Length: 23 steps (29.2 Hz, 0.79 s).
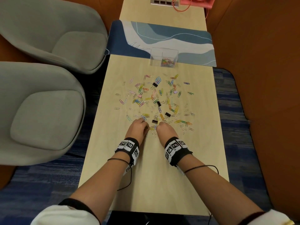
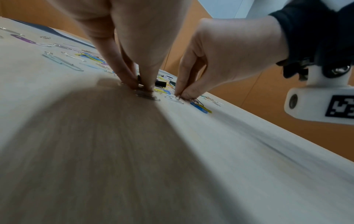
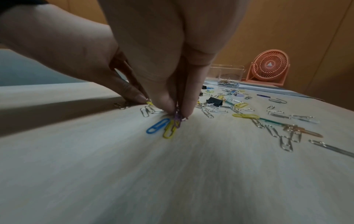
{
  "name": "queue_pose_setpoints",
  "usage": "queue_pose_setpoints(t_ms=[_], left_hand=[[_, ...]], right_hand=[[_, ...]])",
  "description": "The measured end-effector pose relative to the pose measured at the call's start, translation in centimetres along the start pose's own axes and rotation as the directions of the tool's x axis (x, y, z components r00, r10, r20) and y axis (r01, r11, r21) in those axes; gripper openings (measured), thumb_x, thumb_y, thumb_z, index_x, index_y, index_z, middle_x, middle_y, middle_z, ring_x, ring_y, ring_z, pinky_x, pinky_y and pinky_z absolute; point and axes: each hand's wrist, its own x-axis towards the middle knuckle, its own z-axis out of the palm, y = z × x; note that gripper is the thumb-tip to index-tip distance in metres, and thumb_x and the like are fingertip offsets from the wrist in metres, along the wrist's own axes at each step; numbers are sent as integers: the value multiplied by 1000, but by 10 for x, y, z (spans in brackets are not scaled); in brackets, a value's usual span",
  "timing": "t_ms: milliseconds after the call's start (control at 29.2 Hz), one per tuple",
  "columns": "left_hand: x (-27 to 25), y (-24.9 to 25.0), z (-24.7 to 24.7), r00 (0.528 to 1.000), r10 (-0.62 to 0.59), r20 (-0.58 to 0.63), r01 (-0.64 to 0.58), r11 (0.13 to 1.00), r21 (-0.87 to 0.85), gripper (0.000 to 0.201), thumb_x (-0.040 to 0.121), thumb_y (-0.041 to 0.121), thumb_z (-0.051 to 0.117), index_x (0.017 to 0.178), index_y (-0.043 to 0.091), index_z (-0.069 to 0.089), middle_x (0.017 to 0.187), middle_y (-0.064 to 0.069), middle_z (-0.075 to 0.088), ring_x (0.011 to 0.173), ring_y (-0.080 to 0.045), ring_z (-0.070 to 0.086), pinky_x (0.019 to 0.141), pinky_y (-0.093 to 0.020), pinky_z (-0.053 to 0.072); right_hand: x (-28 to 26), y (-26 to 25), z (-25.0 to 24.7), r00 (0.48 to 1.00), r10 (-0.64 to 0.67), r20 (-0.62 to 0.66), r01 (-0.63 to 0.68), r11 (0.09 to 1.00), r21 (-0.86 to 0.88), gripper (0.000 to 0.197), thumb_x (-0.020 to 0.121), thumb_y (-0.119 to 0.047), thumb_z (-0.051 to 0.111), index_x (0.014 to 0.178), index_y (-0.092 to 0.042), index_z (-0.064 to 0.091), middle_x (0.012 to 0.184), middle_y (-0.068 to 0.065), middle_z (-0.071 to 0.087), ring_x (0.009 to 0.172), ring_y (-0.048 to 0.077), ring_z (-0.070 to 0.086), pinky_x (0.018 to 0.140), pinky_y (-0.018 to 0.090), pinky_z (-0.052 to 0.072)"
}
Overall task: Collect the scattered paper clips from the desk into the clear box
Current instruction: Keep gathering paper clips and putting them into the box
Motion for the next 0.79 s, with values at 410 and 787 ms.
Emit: queue_pose_setpoints(t_ms=[410,787], left_hand=[[3,-11,-16,984,-159,-77,133,954,-270,20,79,15,74,99,16,74,90,0,68,78,-15,63,79,-32,56],[11,-12,-18,976,-137,-168,111,982,-153,30,86,21,67,116,15,67,109,-4,58,102,-22,51,92,-31,44]], right_hand=[[11,9,-8,994,108,21,-110,987,119,14,83,0,57,94,-6,64,91,13,63,86,29,62,72,32,51],[13,28,0,953,302,-29,-255,850,461,22,71,-5,64,90,-13,72,88,7,66,81,22,62,64,25,49]])
